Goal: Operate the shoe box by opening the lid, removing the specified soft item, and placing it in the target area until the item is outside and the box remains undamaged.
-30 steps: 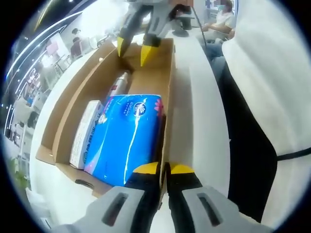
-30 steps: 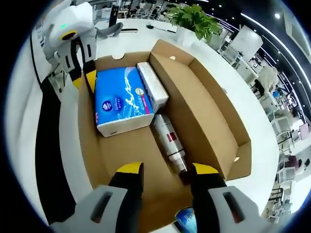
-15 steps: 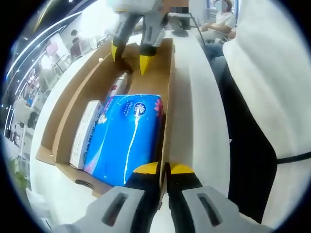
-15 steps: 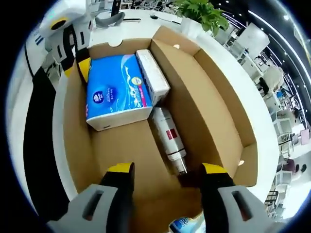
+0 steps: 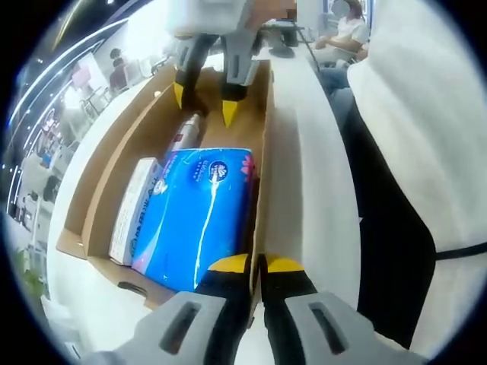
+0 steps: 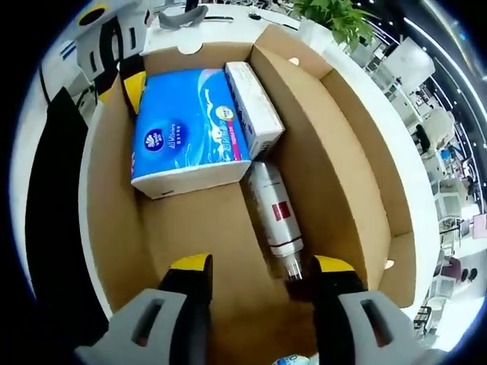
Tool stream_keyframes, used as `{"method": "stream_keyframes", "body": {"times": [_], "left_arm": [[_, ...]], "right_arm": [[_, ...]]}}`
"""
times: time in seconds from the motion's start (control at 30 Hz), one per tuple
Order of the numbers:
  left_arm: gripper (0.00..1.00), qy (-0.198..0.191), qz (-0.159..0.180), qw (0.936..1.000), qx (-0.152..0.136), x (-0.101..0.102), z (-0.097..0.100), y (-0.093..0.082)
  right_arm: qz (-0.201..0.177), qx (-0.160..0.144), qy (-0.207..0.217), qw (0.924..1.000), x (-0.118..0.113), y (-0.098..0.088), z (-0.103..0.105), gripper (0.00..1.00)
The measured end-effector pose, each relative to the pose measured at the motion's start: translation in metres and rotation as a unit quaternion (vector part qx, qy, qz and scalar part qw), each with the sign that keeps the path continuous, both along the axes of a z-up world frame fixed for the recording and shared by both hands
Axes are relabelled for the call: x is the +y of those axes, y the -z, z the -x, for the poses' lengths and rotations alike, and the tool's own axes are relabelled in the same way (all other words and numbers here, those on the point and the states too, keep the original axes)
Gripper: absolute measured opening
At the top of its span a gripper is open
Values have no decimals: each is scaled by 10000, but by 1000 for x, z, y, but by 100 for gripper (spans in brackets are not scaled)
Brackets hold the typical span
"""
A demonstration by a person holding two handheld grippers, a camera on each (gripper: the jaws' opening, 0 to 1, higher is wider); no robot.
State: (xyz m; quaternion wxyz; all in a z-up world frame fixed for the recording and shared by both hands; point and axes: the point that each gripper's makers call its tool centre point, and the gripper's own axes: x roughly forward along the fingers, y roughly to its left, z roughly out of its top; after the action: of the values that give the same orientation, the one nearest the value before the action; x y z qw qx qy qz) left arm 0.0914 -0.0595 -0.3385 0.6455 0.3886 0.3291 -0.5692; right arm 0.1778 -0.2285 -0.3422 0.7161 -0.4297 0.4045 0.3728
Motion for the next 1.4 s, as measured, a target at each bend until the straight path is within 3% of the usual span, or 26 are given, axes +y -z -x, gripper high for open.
{"method": "stream_keyframes", "body": {"times": [0.33,0.47,0.53,0.57,0.67,1.03,1.13,1.27,1.4], "left_arm": [[5,-2,-13,10000,34,0,0,0],[5,-3,-15,10000,35,0,1,0],[5,6,-19,10000,33,0,1,0],[5,-5,-13,10000,35,0,1,0],[5,-12,-17,10000,37,0,1,0],[5,-15,-9,10000,39,0,1,0],[5,-15,-11,10000,37,0,1,0],[5,-22,-12,10000,23,0,0,0],[5,-23,-17,10000,24,1,0,0]], "right_arm": [[28,139,-58,9999,4,7,3,49],[19,157,119,9998,-2,10,-2,46],[102,191,60,9997,-3,13,-2,40],[276,-47,-63,9996,-6,12,-9,38],[81,97,267,9996,-3,12,-2,39],[316,-83,-13,9995,-4,17,-5,44],[316,-117,62,9994,-4,14,-7,40],[43,149,443,9989,-2,9,2,35],[152,101,297,9994,-5,6,6,26]]}}
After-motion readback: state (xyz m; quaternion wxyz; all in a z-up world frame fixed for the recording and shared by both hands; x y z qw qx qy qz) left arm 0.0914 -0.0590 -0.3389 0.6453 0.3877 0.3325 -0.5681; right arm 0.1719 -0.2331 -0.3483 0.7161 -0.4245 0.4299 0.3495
